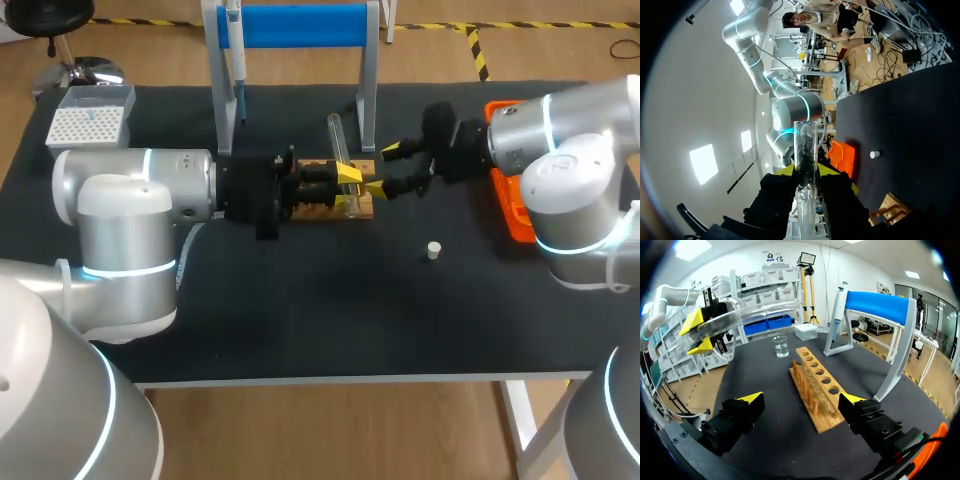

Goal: Invert the test tube, pick up the pipette, mount the tip to pipette, aspirate from beaker and dispense into the tube, eject the tip, return the pipette, and cap with the stopper.

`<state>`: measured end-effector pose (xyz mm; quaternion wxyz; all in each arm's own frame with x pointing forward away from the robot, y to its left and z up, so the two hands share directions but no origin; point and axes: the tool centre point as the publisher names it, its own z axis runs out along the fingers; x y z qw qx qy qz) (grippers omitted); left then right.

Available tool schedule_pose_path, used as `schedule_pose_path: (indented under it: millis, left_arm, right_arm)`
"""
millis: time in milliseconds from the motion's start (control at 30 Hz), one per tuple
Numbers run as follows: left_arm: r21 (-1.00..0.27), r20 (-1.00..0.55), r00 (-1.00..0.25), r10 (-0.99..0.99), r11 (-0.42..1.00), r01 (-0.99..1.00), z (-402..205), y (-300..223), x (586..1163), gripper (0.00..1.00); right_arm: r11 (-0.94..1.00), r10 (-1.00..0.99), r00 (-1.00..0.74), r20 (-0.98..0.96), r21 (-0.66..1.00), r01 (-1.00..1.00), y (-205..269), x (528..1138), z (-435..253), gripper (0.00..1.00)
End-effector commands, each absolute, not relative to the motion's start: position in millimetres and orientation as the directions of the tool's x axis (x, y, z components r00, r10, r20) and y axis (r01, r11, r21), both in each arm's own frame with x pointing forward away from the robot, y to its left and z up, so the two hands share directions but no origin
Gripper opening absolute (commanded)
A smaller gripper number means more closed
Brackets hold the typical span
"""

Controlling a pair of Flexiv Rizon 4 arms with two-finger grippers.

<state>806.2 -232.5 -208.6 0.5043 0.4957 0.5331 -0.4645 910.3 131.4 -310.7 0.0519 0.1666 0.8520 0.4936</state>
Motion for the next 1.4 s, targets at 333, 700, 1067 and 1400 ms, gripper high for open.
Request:
schedule_pose_path:
  millis: [333,700,1067,1400]
  left_arm:
    - [0.005,-0.998,0.000,0.062,0.077,0.997,-208,-233,807,0.00]
    - [0.005,-0.998,0.000,0.062,0.077,0.997,-208,-233,807,0.00]
    - [0.005,-0.998,0.000,0.062,0.077,0.997,-208,-233,807,0.00]
    - [0.005,-0.998,0.000,0.062,0.077,0.997,-208,-233,807,0.00]
  right_arm:
    - [0.443,0.342,-0.940,0.016,0.879,0.176,143,927,-323,1.00]
    - [0.441,0.342,-0.940,0.015,0.880,0.174,158,930,-339,1.00]
    - [0.438,0.350,-0.937,0.012,0.882,0.176,164,939,-343,1.00]
    - [0.445,0.352,-0.936,0.002,0.879,0.169,165,940,-346,1.00]
